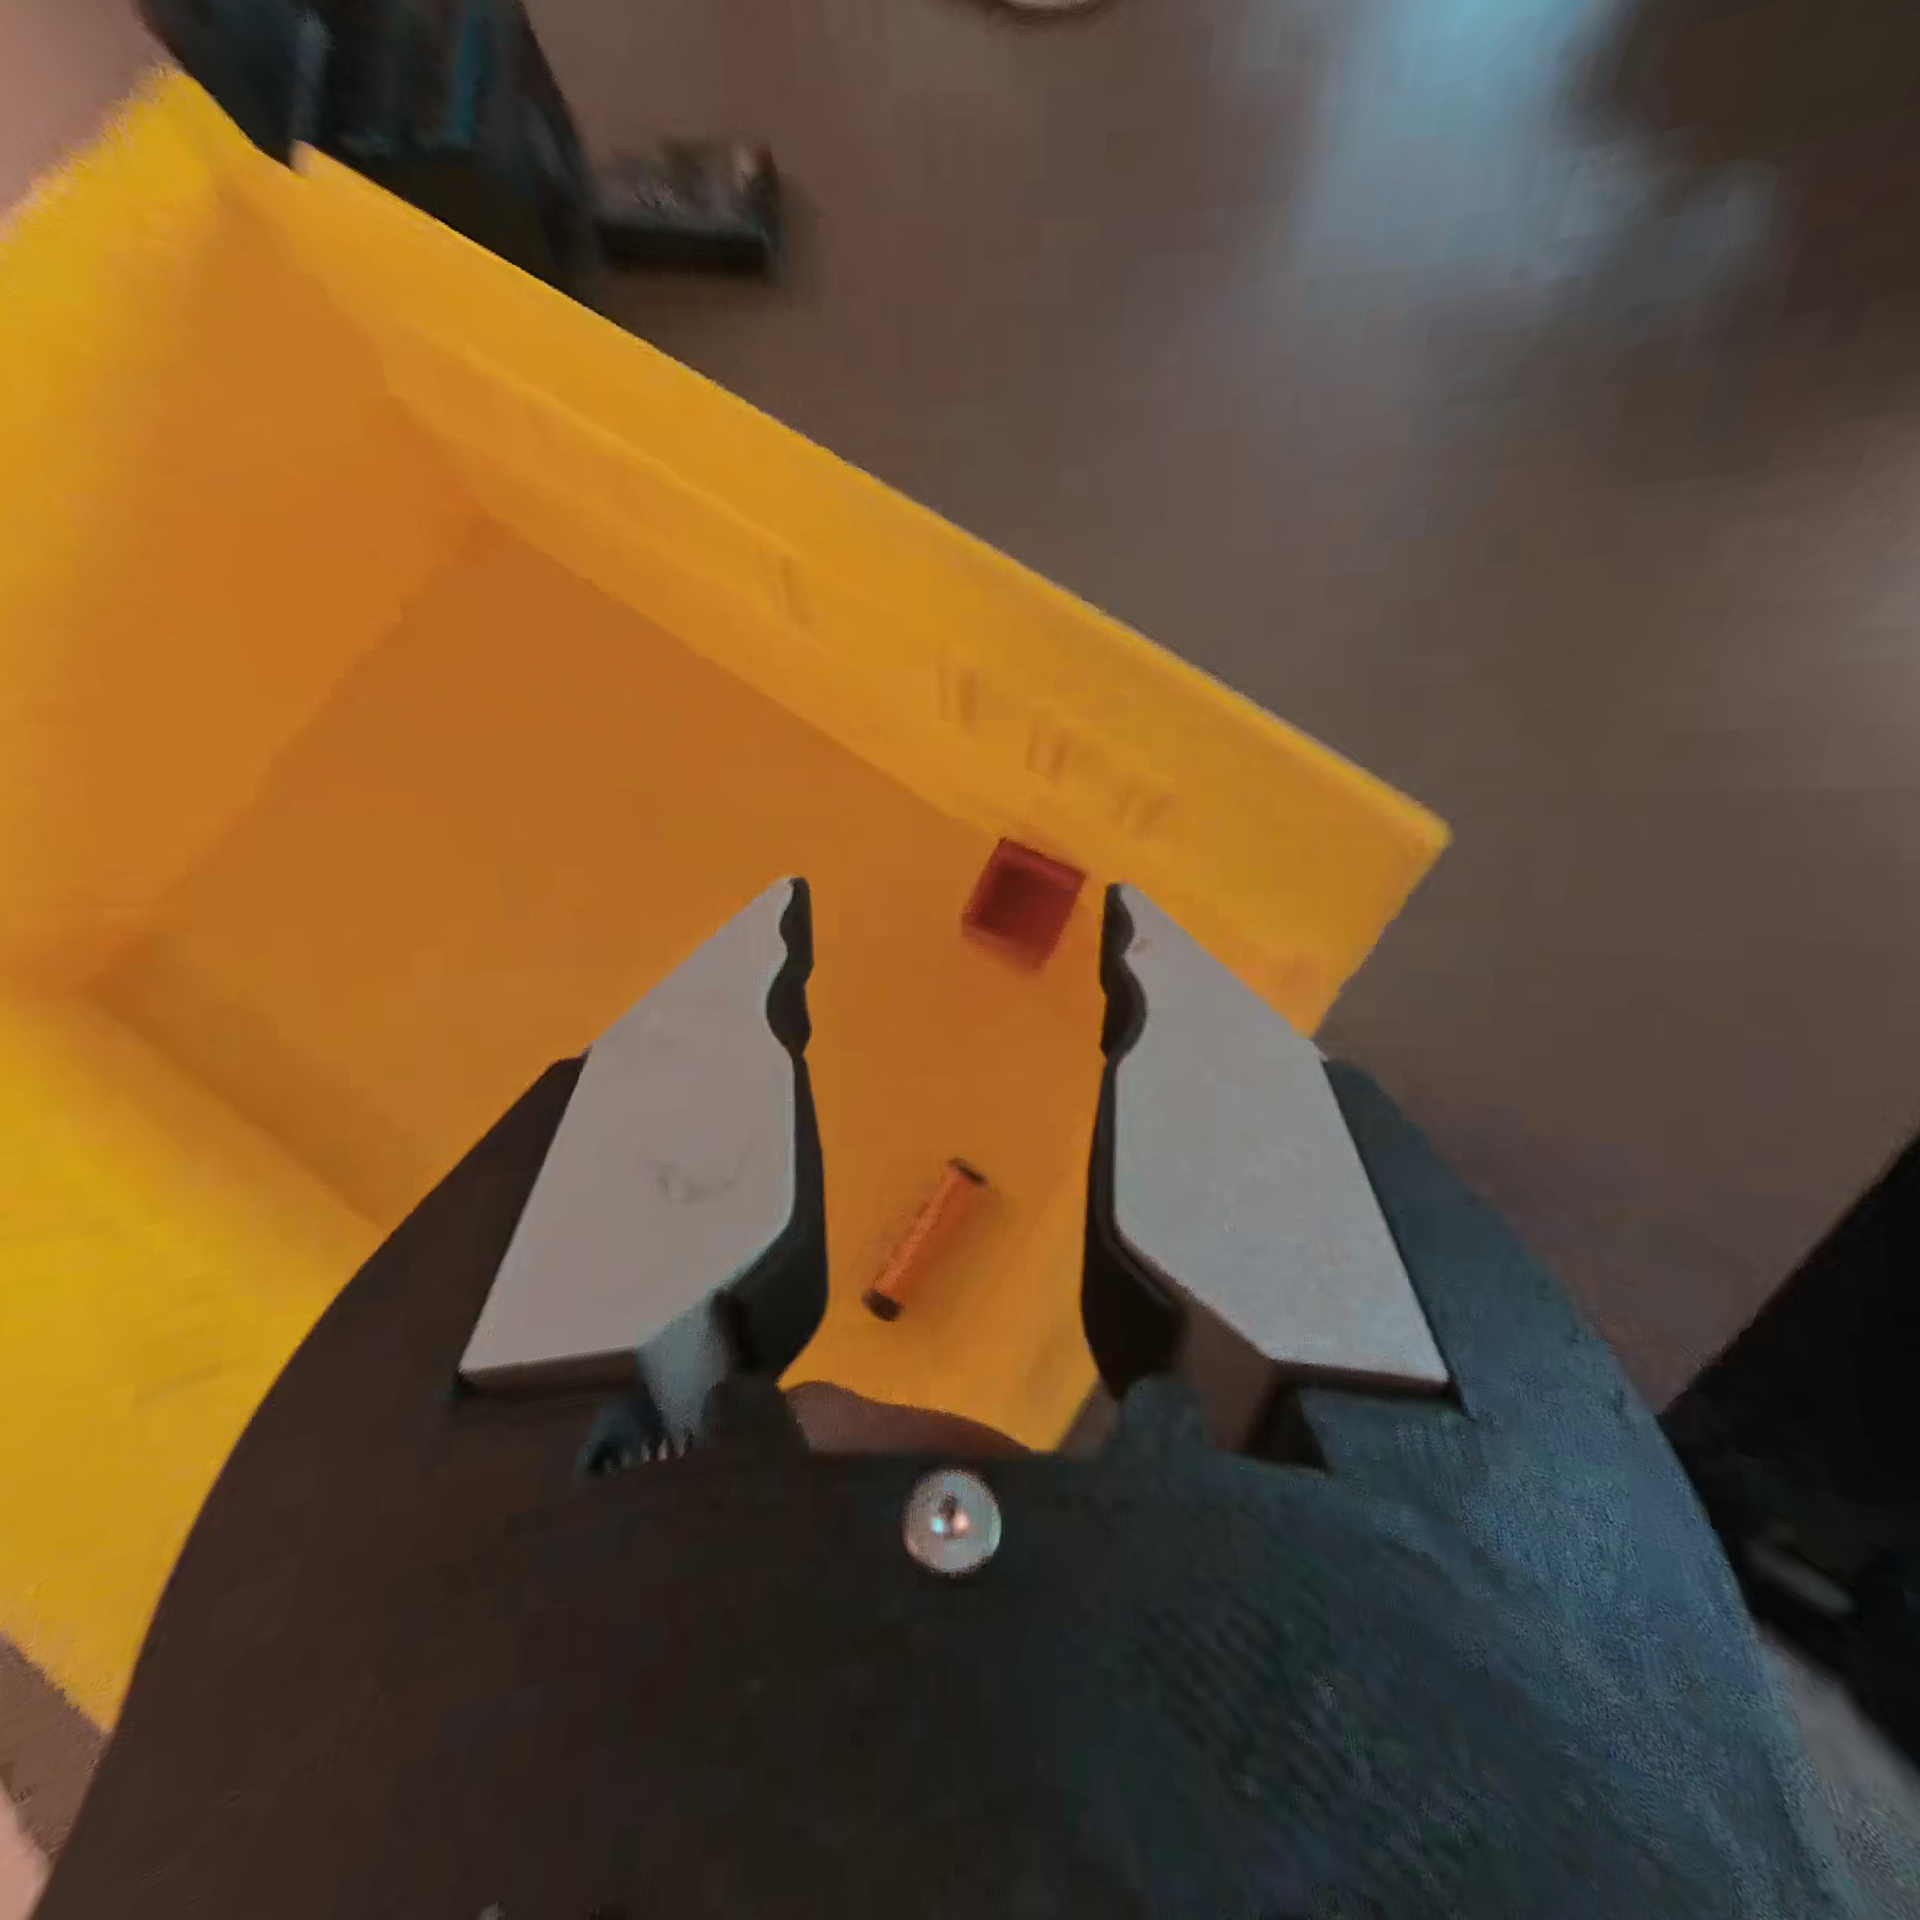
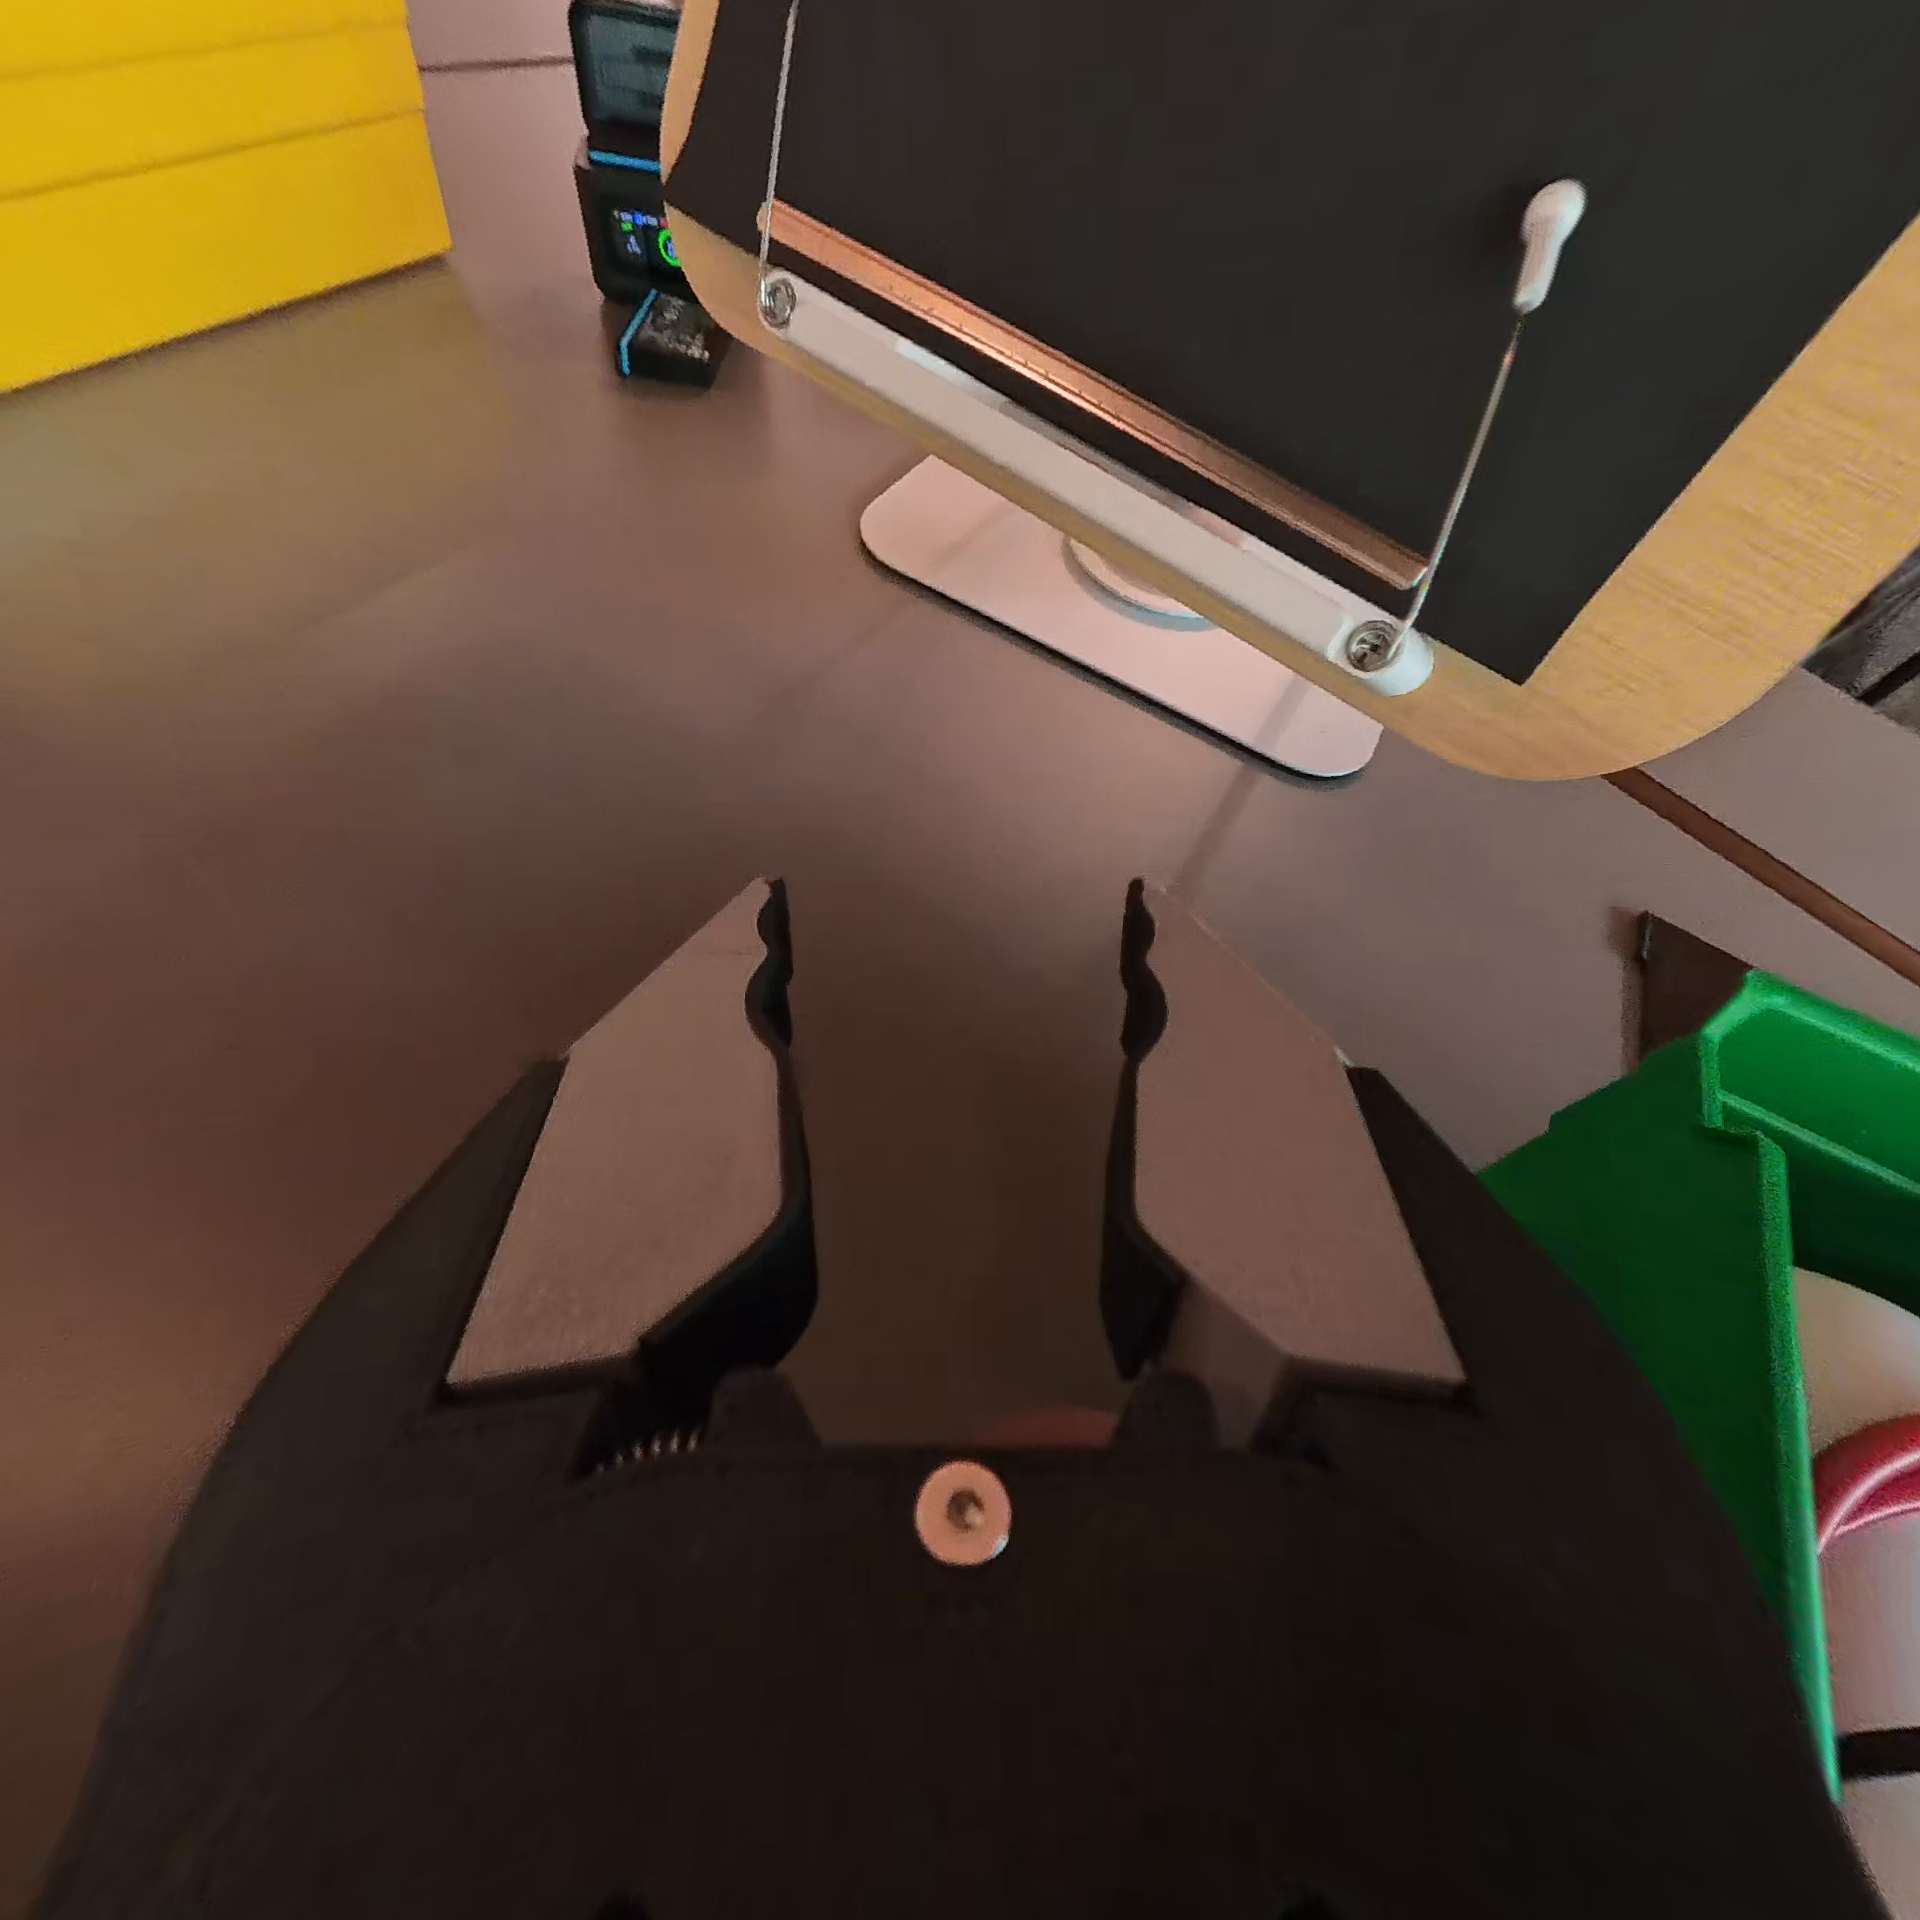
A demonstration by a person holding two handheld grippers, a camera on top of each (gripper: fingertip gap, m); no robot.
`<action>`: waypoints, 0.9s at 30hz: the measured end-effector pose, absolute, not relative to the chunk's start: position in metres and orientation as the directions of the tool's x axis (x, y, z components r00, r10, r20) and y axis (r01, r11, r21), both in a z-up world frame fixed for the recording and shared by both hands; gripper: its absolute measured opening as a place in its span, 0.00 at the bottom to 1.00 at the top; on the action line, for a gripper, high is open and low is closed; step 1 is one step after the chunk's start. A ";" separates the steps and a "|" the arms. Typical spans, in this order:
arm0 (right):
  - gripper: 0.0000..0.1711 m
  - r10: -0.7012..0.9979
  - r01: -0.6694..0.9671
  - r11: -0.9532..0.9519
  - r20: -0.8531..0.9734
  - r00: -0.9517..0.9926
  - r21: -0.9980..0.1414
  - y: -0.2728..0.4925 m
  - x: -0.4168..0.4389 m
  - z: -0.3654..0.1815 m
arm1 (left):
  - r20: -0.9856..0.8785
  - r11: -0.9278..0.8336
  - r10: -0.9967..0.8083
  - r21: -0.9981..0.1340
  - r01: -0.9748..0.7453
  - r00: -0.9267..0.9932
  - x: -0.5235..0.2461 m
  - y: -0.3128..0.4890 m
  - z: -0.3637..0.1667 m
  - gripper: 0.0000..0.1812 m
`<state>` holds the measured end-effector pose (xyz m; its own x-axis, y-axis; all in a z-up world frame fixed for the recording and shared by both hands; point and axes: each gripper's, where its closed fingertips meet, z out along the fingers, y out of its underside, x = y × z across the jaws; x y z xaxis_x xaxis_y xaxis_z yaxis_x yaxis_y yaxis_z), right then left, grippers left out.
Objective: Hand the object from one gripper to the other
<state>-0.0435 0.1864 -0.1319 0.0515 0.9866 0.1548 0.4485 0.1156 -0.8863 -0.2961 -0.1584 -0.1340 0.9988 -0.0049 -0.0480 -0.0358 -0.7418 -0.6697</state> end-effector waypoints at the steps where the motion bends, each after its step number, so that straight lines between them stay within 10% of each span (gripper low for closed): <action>1: 0.35 0.985 0.460 0.120 0.163 0.054 -0.880 0.187 -0.045 -0.134 | -0.064 -0.780 -0.041 -0.622 -0.072 0.997 -0.299 -0.156 -0.146 0.30; 8: 0.35 0.984 0.486 0.147 0.179 0.020 -0.861 0.171 -0.058 -0.141 | -0.083 -0.910 -0.261 -0.311 -0.274 0.962 -0.292 -0.151 -0.206 0.14; 15: 0.35 0.986 0.482 0.167 0.142 -0.088 -0.860 0.139 -0.068 -0.140 | -0.263 -0.863 -0.176 -0.423 -0.277 0.949 -0.319 -0.139 -0.178 0.14; 20: 0.37 0.955 0.455 0.051 -0.091 -0.284 -0.889 0.078 -0.076 -0.120 | -0.576 -0.438 -0.022 -0.729 -0.526 0.817 -0.274 -0.092 -0.045 0.14; 27: 0.42 0.732 0.316 -0.137 -0.311 -0.607 -0.939 -0.025 -0.077 -0.026 | -0.879 0.001 0.066 -0.473 -0.881 0.472 -0.088 -0.022 0.010 0.14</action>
<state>-0.0773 -0.0254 -0.0258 -0.6066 0.7316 -0.3110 0.3161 -0.1370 -0.9388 -0.0884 -0.0223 0.0098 0.4715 0.0661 -0.8794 -0.8813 0.0005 -0.4725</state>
